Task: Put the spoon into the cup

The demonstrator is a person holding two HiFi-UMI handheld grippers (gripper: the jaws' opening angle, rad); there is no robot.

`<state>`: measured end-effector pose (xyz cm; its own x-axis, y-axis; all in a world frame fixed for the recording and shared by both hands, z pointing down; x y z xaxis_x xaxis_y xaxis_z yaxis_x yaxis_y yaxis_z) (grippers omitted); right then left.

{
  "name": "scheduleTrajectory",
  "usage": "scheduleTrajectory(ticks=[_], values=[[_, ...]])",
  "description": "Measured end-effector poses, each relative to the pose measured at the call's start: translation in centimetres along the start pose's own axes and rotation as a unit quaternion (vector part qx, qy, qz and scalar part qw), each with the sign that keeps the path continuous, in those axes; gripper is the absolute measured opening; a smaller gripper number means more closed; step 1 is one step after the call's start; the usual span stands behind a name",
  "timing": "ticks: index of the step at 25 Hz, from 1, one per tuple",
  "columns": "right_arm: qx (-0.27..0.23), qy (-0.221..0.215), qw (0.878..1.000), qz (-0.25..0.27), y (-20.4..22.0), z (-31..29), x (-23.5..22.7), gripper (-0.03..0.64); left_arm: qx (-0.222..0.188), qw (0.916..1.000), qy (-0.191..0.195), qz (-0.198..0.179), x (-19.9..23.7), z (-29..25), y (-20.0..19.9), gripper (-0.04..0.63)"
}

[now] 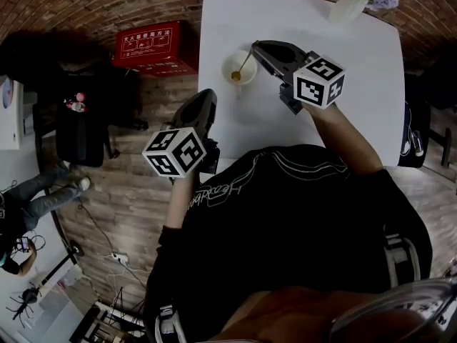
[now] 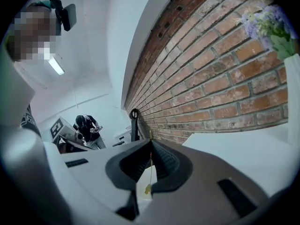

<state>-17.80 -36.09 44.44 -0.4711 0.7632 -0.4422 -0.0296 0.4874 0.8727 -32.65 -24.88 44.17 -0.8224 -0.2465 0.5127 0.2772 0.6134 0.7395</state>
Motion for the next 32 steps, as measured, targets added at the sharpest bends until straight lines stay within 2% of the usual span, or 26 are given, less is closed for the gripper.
scheduleTrajectory(ticks=[24, 32], values=[[0.034, -0.005, 0.999, -0.034, 4.2, -2.5, -2.6, 0.001, 0.033, 0.9993, -0.012, 0.010, 1.9, -2.3, 1.2, 0.008], [0.031, -0.002, 0.996, -0.085, 4.7, -2.6, -4.4, 0.002, 0.036, 0.9992, -0.017, 0.008, 1.7, -2.6, 1.6, 0.007]])
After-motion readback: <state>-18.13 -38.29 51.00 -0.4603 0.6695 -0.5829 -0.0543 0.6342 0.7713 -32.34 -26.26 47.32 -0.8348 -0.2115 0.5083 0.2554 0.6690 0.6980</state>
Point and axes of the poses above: the fingertips, and each gripper's own axes: z backward along the fingers, x to its left, y out of its underside, the point moved 4 cm from there along z, backward along the fingers, and after that the axes turned 2 degrees about -z, right-handed, at the moved point
